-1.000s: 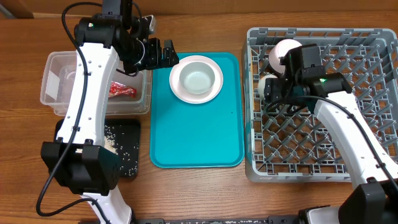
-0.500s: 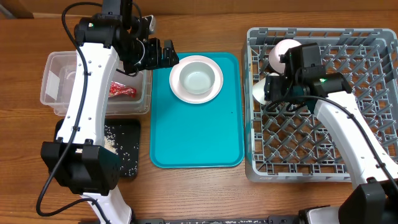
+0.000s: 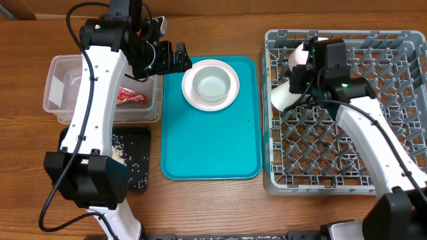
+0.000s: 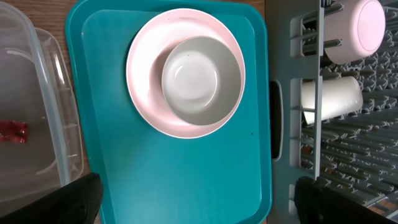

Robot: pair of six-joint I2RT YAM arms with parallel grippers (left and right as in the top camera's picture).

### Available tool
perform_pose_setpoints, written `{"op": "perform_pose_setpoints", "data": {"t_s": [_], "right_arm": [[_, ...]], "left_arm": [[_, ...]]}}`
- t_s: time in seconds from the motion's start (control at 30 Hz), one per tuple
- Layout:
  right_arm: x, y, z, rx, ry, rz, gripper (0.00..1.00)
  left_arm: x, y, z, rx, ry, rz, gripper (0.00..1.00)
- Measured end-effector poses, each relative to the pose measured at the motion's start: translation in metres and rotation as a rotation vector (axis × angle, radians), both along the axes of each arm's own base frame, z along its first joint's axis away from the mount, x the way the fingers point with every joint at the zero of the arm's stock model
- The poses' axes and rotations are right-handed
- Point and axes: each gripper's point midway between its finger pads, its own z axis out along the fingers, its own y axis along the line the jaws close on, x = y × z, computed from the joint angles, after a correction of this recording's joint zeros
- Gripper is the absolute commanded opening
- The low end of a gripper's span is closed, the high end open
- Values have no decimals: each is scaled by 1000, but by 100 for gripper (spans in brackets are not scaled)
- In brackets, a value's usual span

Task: Sort waste into correct bins and load items into the dishwasher
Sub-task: 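Lower the white cup into the rack's front row and open the right gripper, then move the right gripper left over the white bowl on the pink plate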

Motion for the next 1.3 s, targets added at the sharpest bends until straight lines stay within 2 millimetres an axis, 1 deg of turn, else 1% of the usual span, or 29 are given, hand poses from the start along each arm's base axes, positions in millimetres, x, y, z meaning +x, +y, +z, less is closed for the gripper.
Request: {"op": "perform_pose_setpoints", "data": {"t_s": [0.07,0.23,0.3,0.43,0.5,0.6,0.77,1.0,1.1,1.27,1.3], "right_arm": [[4,0,-11,-7,16,-3,24],[9,0,-50,-25,98,-7,24],[11,0,-52,-27,101,-9,23],[5,2,-52,-19,122,-2,24],[-1,2,-51,-14,141,5,24],[-11,6,-46,10,165,22,26],[-26,14,-38,61,194,55,31],[-32,23,-1,120,111,92,35],[-33,41,14,207,75,158,35],[-36,75,30,362,50,290,36],[-37,78,32,371,48,299,37]], "left_arm": [[0,0,0,0,0,0,100],[0,0,0,0,0,0,100],[0,0,0,0,0,0,100],[0,0,0,0,0,0,100],[0,0,0,0,0,0,100],[0,0,0,0,0,0,100],[0,0,0,0,0,0,100],[0,0,0,0,0,0,100],[0,0,0,0,0,0,100],[0,0,0,0,0,0,100],[0,0,0,0,0,0,100]]}}
